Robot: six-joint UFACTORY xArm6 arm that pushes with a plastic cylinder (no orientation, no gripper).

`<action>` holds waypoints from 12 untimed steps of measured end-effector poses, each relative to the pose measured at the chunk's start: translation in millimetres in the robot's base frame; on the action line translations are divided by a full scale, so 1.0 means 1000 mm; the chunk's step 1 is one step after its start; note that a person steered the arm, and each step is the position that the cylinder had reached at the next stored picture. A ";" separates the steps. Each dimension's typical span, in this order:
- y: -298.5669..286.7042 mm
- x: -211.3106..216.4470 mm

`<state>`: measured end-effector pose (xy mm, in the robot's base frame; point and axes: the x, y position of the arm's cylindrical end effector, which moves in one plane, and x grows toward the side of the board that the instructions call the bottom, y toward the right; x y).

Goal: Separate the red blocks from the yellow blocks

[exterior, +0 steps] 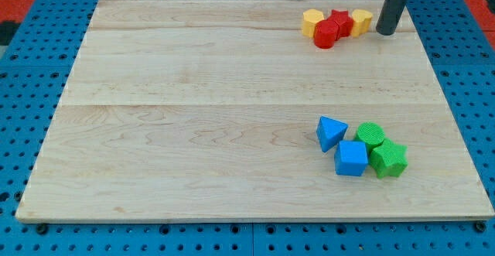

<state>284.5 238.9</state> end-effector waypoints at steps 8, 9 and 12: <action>-0.031 0.018; 0.039 -0.006; -0.092 -0.033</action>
